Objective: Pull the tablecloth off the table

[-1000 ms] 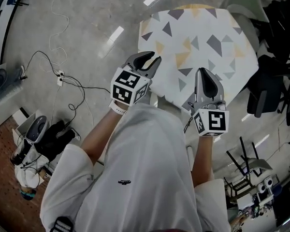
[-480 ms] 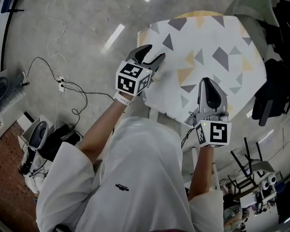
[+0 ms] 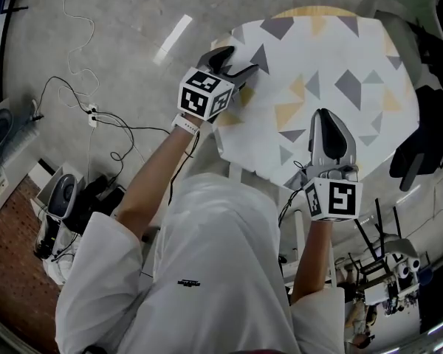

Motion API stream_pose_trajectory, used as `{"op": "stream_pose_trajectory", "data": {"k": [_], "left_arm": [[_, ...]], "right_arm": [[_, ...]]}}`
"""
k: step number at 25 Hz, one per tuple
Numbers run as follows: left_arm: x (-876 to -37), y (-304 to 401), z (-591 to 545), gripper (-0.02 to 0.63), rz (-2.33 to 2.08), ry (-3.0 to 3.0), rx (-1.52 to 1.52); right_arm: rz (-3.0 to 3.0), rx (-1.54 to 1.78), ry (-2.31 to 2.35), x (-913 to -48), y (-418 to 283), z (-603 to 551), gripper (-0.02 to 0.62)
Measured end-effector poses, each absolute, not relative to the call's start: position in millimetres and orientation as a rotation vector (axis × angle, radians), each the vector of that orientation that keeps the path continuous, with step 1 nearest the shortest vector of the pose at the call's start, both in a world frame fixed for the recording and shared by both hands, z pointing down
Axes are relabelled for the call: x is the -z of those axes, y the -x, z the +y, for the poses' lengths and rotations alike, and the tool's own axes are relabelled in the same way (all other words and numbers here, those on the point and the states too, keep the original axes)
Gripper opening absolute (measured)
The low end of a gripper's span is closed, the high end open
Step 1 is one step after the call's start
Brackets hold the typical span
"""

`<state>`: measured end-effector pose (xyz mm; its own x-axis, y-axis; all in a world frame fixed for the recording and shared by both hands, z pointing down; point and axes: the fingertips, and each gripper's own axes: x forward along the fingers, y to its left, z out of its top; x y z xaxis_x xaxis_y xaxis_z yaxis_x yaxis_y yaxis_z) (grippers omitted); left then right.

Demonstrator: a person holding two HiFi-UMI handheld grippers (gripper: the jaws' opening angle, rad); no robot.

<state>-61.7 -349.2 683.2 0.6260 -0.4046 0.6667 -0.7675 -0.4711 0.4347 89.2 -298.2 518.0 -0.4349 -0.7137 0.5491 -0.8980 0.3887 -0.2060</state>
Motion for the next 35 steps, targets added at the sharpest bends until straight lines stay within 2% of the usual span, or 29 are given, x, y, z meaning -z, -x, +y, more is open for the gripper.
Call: {"op": "stream_pose_trajectory", "data": {"k": [3, 4, 5, 6, 15, 18, 22, 30, 35], "left_arm": [[-687.6, 63.9, -350.2, 0.304, -0.954, -2.106, -0.651], [-689.2, 66.6, -350.7, 0.286, -0.980, -2.104, -0.672], [-690.6, 69.7, -351.2, 0.217, -1.002, -2.100, -0.696], [-691.4, 72.1, -351.6, 0.185, -1.015, -2.095, -0.716], [-675.2, 69.6, -352.0, 0.095, -1.087, -2.079, -0.857], [-660.5, 68.9, -350.1, 0.080, -1.091, -2.100, -0.860], [-641.7, 65.5, -346.5, 0.066, -1.108, -2.111, -0.879], [-620.9, 49.6, -337.5, 0.043, -1.143, -2.118, -0.911], [-616.7, 41.9, -334.1, 0.041, -1.183, -2.102, -0.932]], "right_arm": [[-2.276, -0.703, -1.397, -524.2, -87.6, -300.7, 0.038], [-2.274, -0.709, -1.399, -525.4, -87.4, -301.2, 0.038], [-2.273, -0.713, -1.400, -526.0, -87.3, -301.8, 0.038], [-2.273, -0.712, -1.399, -526.3, -87.7, -302.7, 0.038], [-2.211, -0.593, -1.413, -531.6, -134.0, -325.5, 0.053], [-2.188, -0.545, -1.373, -546.9, -154.1, -339.7, 0.105], [-2.160, -0.527, -1.315, -570.3, -187.8, -368.7, 0.226], [-2.081, -0.395, -1.131, -621.8, -256.6, -454.2, 0.296], [-2.015, -0.451, -1.022, -657.6, -293.4, -498.3, 0.374]]}}
